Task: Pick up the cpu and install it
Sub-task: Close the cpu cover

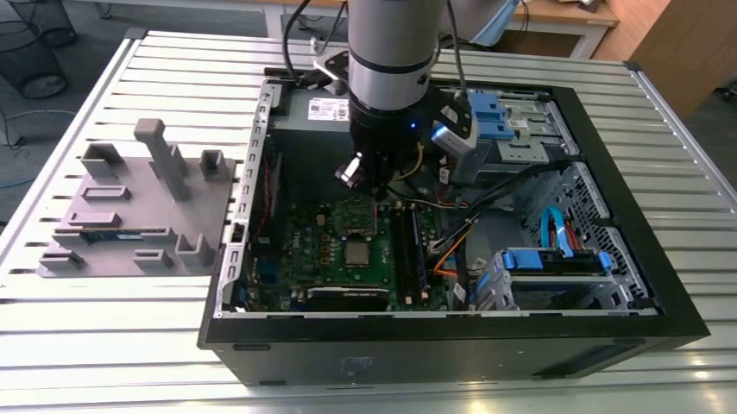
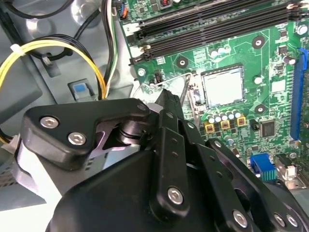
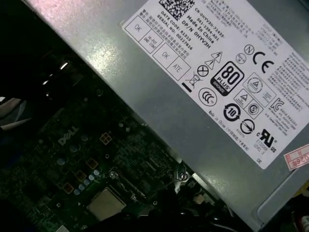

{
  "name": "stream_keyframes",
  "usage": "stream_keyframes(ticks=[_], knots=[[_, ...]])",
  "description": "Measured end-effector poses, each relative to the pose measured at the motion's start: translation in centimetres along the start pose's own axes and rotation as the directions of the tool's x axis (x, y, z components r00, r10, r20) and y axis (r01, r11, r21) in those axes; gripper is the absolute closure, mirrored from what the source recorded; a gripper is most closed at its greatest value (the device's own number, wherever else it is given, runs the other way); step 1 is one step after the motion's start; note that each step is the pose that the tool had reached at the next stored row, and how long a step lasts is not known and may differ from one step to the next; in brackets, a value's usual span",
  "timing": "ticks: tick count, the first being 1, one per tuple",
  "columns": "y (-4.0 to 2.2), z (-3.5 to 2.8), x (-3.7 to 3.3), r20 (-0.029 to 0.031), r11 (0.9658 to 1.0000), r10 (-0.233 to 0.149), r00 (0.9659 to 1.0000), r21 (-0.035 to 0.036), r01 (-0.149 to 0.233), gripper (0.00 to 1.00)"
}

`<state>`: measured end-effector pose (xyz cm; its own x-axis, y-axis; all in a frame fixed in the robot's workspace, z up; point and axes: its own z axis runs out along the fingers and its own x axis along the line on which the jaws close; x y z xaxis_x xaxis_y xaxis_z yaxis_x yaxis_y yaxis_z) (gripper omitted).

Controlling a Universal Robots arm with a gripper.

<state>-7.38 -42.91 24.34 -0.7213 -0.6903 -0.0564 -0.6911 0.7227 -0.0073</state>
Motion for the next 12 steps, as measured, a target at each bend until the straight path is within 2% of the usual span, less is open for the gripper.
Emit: stream_keyframes(ticks=[12], knots=[[-0.55,-0.05,0.85,-0.0011,1.0,0.0,1.0,0.0012,0.0,0.89]])
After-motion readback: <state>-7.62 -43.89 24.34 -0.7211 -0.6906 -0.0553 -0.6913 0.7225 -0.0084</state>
